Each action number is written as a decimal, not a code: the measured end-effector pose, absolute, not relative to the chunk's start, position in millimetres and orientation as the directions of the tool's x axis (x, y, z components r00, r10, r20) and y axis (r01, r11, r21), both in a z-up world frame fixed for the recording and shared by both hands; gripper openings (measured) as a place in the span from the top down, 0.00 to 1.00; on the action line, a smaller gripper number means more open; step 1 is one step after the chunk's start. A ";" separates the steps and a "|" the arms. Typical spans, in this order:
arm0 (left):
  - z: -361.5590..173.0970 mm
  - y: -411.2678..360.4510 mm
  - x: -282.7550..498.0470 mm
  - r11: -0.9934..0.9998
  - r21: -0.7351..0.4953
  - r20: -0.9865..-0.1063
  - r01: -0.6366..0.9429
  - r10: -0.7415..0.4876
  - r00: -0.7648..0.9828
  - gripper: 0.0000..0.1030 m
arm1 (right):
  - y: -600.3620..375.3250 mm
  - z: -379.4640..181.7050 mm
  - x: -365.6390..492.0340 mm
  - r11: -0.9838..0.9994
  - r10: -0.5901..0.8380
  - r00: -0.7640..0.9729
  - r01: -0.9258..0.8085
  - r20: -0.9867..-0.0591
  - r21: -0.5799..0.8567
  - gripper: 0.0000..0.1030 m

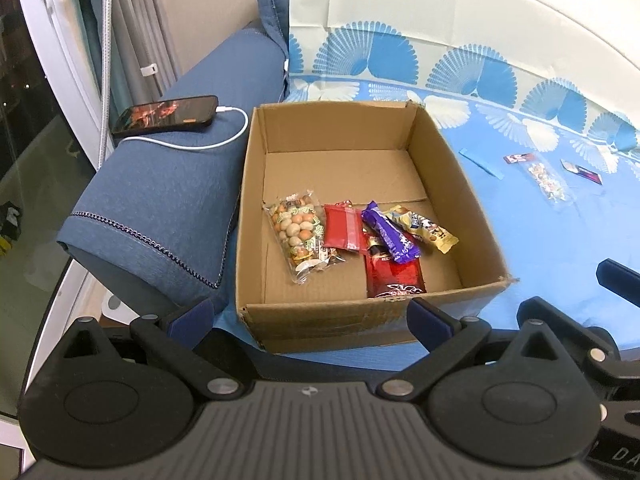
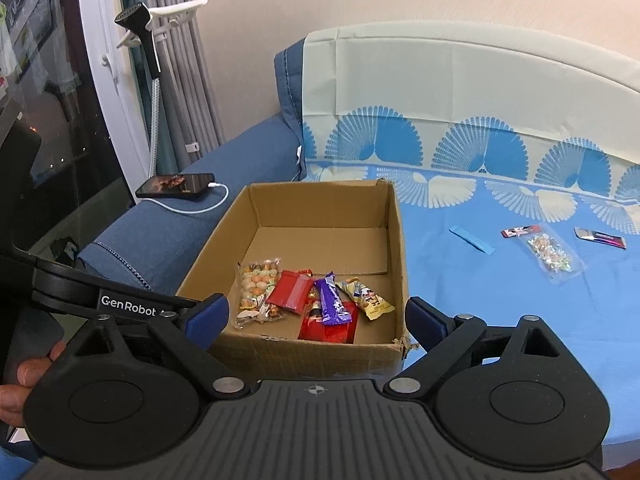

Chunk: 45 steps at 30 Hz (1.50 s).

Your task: Organize snacks

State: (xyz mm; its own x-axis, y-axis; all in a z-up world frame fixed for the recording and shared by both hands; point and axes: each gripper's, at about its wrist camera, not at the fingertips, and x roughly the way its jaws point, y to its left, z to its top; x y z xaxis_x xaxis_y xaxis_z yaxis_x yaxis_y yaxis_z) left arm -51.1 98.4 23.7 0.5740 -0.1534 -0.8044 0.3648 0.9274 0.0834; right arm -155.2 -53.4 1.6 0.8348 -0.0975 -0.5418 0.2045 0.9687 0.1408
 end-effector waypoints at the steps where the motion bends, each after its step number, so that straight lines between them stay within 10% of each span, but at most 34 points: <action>1: 24.5 98.2 -52.6 0.926 0.085 -0.802 0.367 -0.155 0.576 0.00 | -53.1 1.8 -156.8 0.968 -0.098 0.836 0.205 -0.540 0.142 0.07; 45: 5.4 -81.8 -16.5 0.803 0.177 -0.873 0.569 -0.138 0.468 0.00 | -233.3 -45.8 -215.1 0.761 -0.369 0.727 0.594 -0.579 0.261 0.05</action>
State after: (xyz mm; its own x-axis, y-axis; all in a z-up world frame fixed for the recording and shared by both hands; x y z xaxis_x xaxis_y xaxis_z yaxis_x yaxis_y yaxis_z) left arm -16.5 -81.8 5.4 0.4677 -0.1385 -0.8730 0.5690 0.8030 0.1775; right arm -215.1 -233.3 -45.8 0.7274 -0.3687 -0.5787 0.5937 0.7611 0.2613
